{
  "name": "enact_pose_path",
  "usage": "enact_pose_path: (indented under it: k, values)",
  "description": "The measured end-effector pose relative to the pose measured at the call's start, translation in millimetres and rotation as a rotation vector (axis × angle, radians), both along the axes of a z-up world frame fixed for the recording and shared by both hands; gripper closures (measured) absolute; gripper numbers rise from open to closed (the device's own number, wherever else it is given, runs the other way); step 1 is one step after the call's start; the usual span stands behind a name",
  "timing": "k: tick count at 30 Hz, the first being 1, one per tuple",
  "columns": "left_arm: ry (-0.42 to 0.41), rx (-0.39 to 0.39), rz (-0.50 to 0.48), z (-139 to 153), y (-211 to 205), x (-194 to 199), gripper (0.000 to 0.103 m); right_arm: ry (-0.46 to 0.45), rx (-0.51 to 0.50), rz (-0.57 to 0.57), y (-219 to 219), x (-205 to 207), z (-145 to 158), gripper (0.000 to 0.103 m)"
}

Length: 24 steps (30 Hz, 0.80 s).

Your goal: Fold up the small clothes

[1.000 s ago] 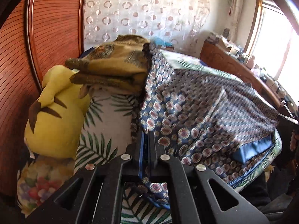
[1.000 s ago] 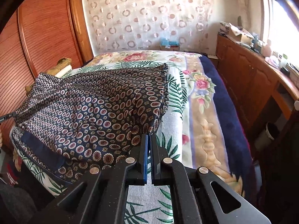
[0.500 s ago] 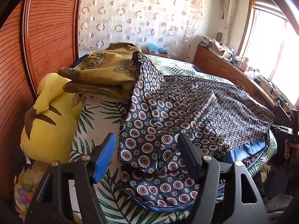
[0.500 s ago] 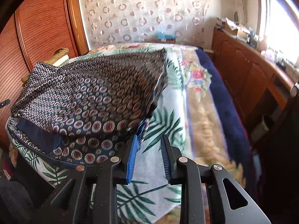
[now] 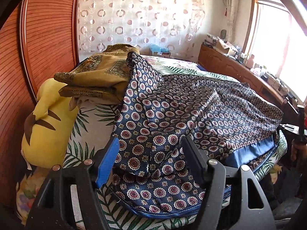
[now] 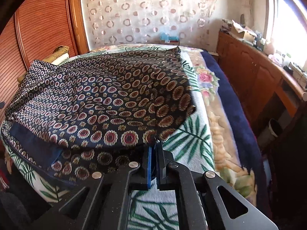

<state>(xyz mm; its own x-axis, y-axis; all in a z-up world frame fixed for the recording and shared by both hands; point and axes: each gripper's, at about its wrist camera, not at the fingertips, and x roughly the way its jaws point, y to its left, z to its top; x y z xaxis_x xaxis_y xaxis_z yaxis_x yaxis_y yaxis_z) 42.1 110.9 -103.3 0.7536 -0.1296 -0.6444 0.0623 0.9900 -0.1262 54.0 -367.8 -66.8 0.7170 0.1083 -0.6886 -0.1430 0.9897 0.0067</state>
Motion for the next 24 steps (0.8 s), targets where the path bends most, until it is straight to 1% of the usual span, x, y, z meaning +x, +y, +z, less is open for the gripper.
enact_pose_path:
  k: [2,5,7,10,12,13,14,15,19,21,23,24]
  values:
    - [0.0,0.002,-0.001,0,-1,0,0.034,-0.007,0.0,-0.018,-7,-9,3,0.101]
    - [0.001,0.004,-0.002,0,-3,-1,0.034,-0.016,0.038,-0.048,-21,-21,6,0.101]
    - [0.002,0.01,-0.003,0,-4,0,0.034,-0.022,0.057,-0.051,-23,-27,7,0.101]
    - [0.002,0.027,-0.003,1,-8,-1,0.034,-0.037,0.051,-0.058,-19,-34,13,0.1]
    - [-0.003,0.032,-0.006,3,-10,-2,0.034,-0.057,0.046,-0.063,-15,-37,18,0.09]
    - [-0.005,0.034,-0.008,4,-12,-3,0.034,-0.072,0.035,-0.066,-11,-38,22,0.087]
    - [-0.007,0.036,-0.01,5,-12,-3,0.034,-0.092,0.022,-0.063,-6,-39,26,0.08]
    - [-0.011,0.04,-0.011,6,-14,-4,0.034,-0.113,0.017,-0.06,-2,-40,28,0.076]
    - [-0.026,0.052,-0.013,12,-19,-4,0.034,-0.169,0.024,-0.043,22,-41,46,0.071]
    - [-0.033,0.052,-0.017,15,-20,-4,0.034,-0.19,0.031,-0.002,39,-41,52,0.07]
    - [-0.039,0.055,-0.018,17,-22,-5,0.034,-0.189,0.031,0.048,60,-38,54,0.07]
    - [-0.043,0.057,-0.018,18,-23,-5,0.034,-0.183,0.035,0.095,74,-35,55,0.07]
